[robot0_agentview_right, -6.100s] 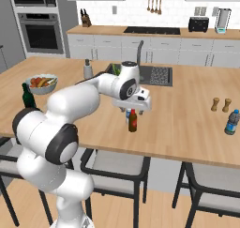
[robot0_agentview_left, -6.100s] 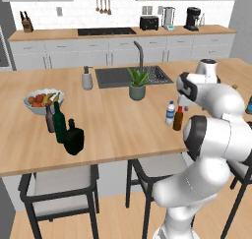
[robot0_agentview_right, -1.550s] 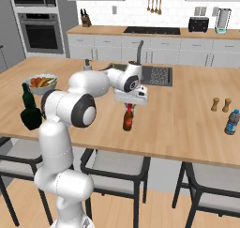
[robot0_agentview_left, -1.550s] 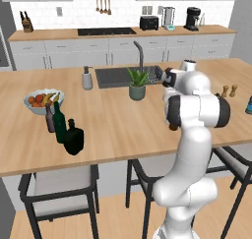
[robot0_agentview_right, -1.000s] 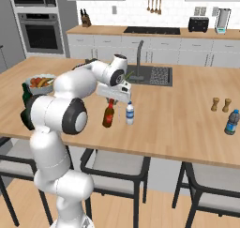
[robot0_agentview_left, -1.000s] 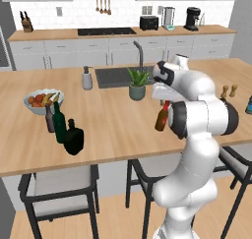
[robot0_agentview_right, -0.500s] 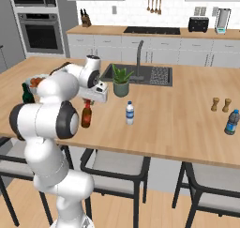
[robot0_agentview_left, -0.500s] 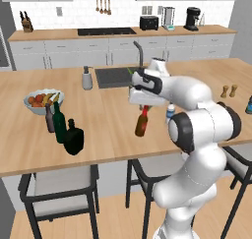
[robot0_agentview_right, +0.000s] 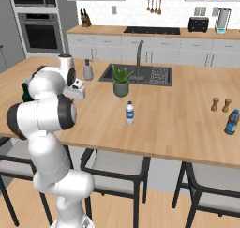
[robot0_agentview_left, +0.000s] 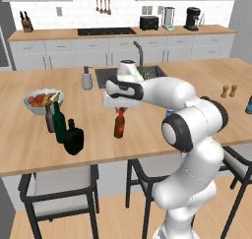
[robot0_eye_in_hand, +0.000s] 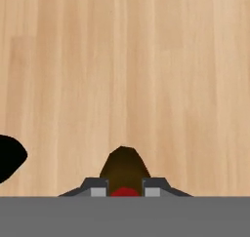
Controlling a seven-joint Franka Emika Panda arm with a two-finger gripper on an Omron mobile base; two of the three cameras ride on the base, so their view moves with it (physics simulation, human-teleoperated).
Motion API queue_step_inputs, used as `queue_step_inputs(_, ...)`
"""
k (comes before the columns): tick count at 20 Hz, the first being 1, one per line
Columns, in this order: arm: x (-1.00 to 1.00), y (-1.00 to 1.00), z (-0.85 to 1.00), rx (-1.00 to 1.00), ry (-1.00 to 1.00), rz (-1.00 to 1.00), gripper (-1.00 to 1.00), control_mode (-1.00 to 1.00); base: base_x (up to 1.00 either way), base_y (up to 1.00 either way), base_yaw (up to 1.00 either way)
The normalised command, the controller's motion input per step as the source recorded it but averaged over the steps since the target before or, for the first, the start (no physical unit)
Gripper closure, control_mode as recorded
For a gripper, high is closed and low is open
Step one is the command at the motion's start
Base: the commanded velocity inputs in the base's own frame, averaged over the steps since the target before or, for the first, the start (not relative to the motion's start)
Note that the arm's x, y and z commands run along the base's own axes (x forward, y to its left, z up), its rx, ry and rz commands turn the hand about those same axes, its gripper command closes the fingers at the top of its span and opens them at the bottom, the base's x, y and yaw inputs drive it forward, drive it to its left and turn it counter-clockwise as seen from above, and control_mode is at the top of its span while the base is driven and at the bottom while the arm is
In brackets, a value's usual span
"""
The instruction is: Move the plastic bottles in the middle to the plastics group, and the glass bottles in the middle to the glass group.
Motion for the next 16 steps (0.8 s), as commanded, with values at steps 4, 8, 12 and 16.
queue_step_inputs(4,0.12,0.81,0.00,-0.03,0.00,0.00,1.00,-1.00,0.00,0.00,0.00)
queue_step_inputs(8,0.07,0.71,0.00,0.00,0.00,0.00,1.00,-1.00,0.00,0.00,0.00)
queue_step_inputs(12,0.05,0.41,0.00,0.00,0.00,0.00,1.00,-1.00,0.00,0.00,0.00)
queue_step_inputs(16,0.03,0.42,0.00,0.00,0.00,0.00,1.00,-1.00,0.00,0.00,0.00)
